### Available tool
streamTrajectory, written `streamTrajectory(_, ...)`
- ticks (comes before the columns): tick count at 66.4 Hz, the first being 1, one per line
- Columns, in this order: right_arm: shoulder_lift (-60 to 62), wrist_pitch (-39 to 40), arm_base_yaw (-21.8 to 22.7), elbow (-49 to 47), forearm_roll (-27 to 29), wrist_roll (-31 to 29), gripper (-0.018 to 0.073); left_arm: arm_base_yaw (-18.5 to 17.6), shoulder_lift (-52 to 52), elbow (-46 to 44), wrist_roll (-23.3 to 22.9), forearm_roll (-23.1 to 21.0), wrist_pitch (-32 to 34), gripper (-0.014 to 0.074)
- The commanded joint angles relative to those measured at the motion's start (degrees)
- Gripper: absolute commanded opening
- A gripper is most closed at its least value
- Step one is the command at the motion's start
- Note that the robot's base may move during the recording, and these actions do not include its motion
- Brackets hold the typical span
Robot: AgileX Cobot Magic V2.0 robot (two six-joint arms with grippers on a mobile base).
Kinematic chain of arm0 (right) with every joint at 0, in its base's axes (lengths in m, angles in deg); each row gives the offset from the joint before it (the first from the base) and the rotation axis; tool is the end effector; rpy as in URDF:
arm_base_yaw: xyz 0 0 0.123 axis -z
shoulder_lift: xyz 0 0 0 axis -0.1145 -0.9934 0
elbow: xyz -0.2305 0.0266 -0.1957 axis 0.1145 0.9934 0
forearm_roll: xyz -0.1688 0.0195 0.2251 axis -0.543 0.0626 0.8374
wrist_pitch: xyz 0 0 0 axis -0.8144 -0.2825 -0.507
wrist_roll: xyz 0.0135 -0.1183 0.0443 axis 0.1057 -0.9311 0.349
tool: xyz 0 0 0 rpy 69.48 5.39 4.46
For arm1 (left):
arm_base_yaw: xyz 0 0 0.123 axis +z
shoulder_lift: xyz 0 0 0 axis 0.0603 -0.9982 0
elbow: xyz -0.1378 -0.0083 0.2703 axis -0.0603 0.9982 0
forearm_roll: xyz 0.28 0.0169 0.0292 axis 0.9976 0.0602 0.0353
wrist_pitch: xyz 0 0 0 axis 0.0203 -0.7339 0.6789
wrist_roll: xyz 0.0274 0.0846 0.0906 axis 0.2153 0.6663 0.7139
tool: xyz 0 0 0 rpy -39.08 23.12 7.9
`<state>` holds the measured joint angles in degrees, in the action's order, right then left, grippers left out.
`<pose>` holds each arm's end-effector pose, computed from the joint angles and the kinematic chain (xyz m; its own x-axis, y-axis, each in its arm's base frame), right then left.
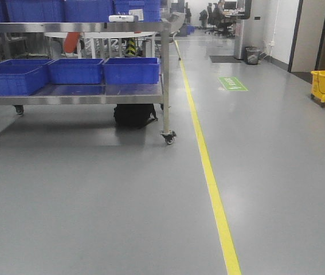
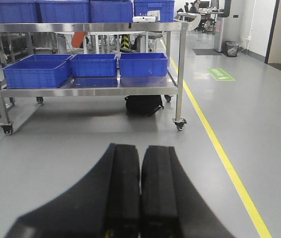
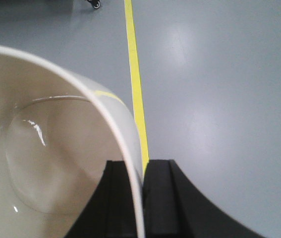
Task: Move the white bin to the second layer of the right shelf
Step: 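Drive forward along the yellow floor line carrying the bin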
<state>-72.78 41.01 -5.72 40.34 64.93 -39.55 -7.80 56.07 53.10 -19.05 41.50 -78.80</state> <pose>0.1293 -0.0062 0.2934 -0.4671 0.1722 -0.8673 0.1238 0.9839 0.1287 0.1039 -0.0081 0.2028 -0.0018 -0.0070 -1.0000 0.0778 0.9969 -0.0071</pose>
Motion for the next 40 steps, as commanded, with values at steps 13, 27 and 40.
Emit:
streamTrajectory(13,-0.05,5.56,0.24,-1.82,-0.42,0.11,0.0109,-0.23,0.92,2.11,-0.17,-0.36,4.52,0.0085)
streamTrajectory(27,-0.05,5.56,0.24,-1.82,-0.42,0.11,0.0109,-0.23,0.92,2.11,-0.17,-0.36,4.52,0.0085)
streamTrajectory(40,-0.05,5.56,0.24,-1.82,-0.42,0.11,0.0109,-0.23,0.92,2.11,-0.17,-0.36,4.52,0.0085)
